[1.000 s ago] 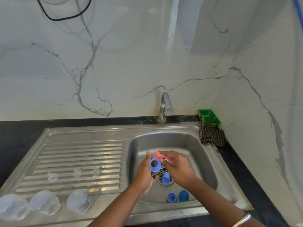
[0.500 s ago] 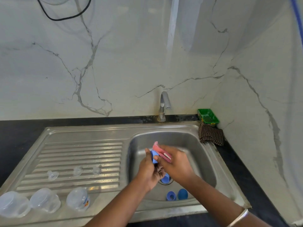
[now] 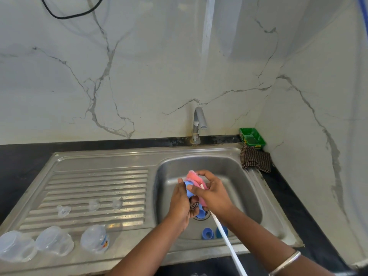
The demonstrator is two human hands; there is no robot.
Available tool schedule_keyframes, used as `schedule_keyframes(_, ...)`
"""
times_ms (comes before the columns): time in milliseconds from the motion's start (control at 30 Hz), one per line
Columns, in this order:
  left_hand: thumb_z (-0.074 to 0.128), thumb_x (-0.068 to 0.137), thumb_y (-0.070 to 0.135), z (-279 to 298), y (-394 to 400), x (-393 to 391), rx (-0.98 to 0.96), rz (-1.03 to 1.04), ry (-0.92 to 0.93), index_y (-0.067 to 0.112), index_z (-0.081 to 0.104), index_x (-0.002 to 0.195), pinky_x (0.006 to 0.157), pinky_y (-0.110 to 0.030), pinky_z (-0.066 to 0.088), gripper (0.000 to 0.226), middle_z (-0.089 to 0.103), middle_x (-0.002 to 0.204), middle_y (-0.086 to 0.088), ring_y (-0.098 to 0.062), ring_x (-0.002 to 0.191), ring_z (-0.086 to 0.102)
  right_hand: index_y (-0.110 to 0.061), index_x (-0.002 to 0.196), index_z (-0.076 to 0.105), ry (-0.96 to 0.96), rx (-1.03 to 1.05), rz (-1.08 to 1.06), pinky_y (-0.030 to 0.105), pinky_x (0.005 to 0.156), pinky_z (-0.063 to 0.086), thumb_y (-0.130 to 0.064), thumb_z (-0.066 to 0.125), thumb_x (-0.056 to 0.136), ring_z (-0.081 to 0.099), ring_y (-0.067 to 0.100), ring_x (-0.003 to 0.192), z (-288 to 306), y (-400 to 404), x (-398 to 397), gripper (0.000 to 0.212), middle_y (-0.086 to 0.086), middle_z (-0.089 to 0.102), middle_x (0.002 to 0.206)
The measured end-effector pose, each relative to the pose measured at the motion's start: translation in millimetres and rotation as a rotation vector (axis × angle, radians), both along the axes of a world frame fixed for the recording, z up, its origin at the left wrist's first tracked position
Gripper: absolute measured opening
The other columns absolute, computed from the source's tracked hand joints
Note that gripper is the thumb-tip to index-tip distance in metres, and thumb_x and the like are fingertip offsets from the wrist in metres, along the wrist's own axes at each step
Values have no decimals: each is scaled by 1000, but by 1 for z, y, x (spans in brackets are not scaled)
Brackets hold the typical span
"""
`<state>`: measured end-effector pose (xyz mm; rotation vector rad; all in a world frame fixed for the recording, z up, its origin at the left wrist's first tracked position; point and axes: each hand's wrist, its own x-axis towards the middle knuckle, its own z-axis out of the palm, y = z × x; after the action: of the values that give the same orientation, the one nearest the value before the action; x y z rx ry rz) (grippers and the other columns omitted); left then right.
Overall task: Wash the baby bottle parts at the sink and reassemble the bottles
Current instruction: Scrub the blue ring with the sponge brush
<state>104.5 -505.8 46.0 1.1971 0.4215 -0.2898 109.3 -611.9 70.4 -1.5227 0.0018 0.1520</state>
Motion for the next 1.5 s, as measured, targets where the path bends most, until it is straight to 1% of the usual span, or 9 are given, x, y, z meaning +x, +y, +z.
schedule_keyframes(167, 38, 103, 48, -7, 8, 1, 375, -46, -376, 39, 64, 101, 62, -43, 61, 28, 72, 86, 13, -7, 75, 71, -3, 111, 62, 121, 138, -47, 22, 40, 44, -10, 72, 89, 62, 22, 54, 5, -8, 7, 25, 15, 71, 81)
schedule_keyframes(267, 46, 104, 33, -6, 20, 4, 491, -57, -465, 40, 67, 93, 62, -34, 60, 25, 71, 87, 15, -8, 81, 70, -6, 106, 67, 131, 96, -61, 28, 48, 53, -15, 76, 87, 63, 26, 61, 5, -13, 13, 23, 17, 73, 85)
schedule_keyframes(367, 49, 104, 24, -4, 21, 3, 424, -73, -427, 34, 68, 96, 53, -23, 56, 24, 73, 84, 12, -7, 76, 72, -13, 105, 72, 80, -49, -80, 40, 65, 59, -24, 78, 85, 68, 29, 70, 3, -13, 14, 24, 15, 75, 87)
schedule_keyframes(467, 48, 105, 22, -5, 15, 3, 344, -78, -338, 13, 71, 100, 56, -24, 56, 26, 74, 83, -2, -14, 73, 73, -25, 96, 77, 1, -182, -75, 21, 48, 48, -29, 76, 87, 61, 8, 54, 3, -11, 14, 10, -2, 72, 71)
schedule_keyframes(600, 47, 103, 8, -5, 8, 3, 167, -1, -161, -5, 67, 94, 55, -26, 54, 26, 67, 71, -13, -17, 57, 64, -44, 98, 77, -172, -420, -28, 18, 59, 45, -49, 65, 92, 59, 4, 64, 2, -12, 10, 15, -11, 69, 73)
schedule_keyframes(833, 45, 98, 0, -7, 6, 2, 43, 45, -93, 5, 72, 79, 64, -30, 55, 33, 68, 72, -12, -16, 63, 63, -42, 119, 70, -646, -835, 103, 34, 61, 54, -24, 66, 85, 66, 9, 80, -10, -25, -5, 39, -15, 67, 101)
schedule_keyframes(1200, 44, 104, 15, 0, 13, -1, 366, -112, -188, 10, 68, 100, 59, -24, 54, 25, 65, 82, -12, -7, 60, 64, -40, 124, 68, -509, -744, 62, 30, 87, 55, -35, 71, 90, 65, -3, 105, -6, -21, 6, 34, -19, 70, 117)
schedule_keyframes(1367, 43, 99, -2, 5, 11, -2, 130, -63, -78, 1, 69, 98, 56, -22, 55, 27, 66, 64, -4, -9, 54, 60, -42, 124, 67, -712, -923, 155, 30, 63, 56, -35, 63, 91, 68, 10, 87, -11, -28, -1, 33, -12, 69, 108)
schedule_keyframes(1500, 43, 96, -8, 5, 13, 1, 69, -57, -50, 5, 65, 107, 55, -24, 55, 27, 64, 63, -6, -11, 51, 59, -38, 123, 69, -650, -825, 150, 32, 75, 57, -30, 67, 92, 67, 4, 100, -17, -35, -3, 32, -16, 68, 117)
